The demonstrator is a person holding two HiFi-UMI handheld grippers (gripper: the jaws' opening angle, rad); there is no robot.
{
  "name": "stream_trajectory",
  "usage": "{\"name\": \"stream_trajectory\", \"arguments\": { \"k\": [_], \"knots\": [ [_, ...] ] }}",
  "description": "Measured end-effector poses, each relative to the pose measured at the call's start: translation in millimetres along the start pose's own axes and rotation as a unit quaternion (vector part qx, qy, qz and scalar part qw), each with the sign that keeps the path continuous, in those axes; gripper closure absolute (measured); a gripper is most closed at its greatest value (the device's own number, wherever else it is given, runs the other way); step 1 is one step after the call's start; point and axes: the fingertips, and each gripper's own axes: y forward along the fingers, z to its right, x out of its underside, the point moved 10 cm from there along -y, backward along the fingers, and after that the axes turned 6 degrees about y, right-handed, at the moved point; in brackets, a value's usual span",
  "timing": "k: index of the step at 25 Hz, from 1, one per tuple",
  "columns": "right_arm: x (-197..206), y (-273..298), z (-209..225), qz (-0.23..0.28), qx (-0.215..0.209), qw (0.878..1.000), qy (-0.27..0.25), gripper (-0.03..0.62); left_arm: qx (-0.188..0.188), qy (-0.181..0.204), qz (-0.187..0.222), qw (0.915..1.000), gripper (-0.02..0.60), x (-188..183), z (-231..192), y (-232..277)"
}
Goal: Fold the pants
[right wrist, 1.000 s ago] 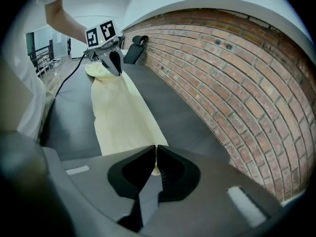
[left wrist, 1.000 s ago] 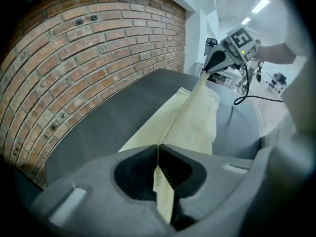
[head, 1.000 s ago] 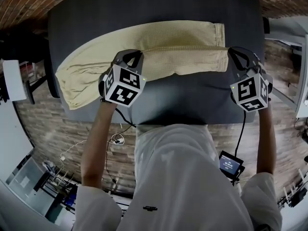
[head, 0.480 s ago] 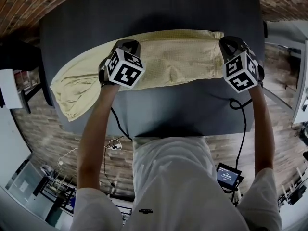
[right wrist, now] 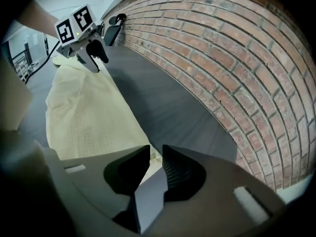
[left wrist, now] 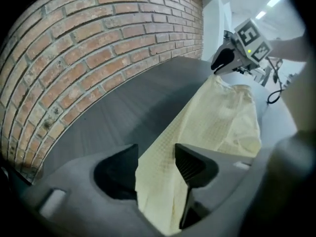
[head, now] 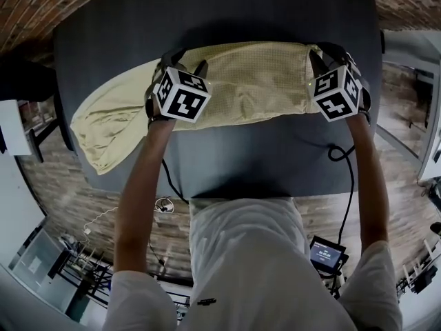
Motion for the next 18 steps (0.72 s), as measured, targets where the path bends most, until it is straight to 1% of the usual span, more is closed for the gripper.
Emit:
{"name": "stream_trajectory", "arguments": {
  "k": [4, 6, 8, 9, 10, 13, 18],
  "knots": [
    [7.2, -17.1, 1.8, 0.018, 0.020, 0.999, 0.031, 0.505, -0.002, 0.002, 0.017, 0.9998, 0.336, -2.7, 10.2, -17.3],
    [10.5, -25.4, 3.4, 0.038, 0.029, 0.998, 0.047, 0.505, -0.006, -0.003, 0.023, 0.9997, 0.336, -3.7, 17.0, -22.9],
    [13.1, -33.1, 1.9, 0.065, 0.025, 0.995, 0.066, 0.507, -0.008, -0.012, 0.024, 0.9996, 0.336, -2.3, 26.7, -28.9],
    [13.8, -38.0, 0.3, 0.080, 0.021, 0.994, 0.074, 0.530, -0.007, -0.016, 0.025, 0.9995, 0.336, -1.9, 32.4, -32.3],
    [14.0, -44.1, -1.2, 0.094, 0.017, 0.992, 0.078, 0.589, -0.004, -0.017, 0.027, 0.9995, 0.336, -2.9, 37.9, -35.7],
    [13.7, -60.7, -8.9, 0.112, 0.006, 0.992, 0.065, 0.588, -0.001, -0.022, 0.037, 0.9991, 0.347, -7.9, 55.2, -48.5],
    [13.0, -80.4, -36.5, 0.147, -0.025, 0.988, 0.028, 0.588, -0.022, -0.043, 0.037, 0.9982, 0.370, 6.0, 94.0, -77.8]
  ]
}}
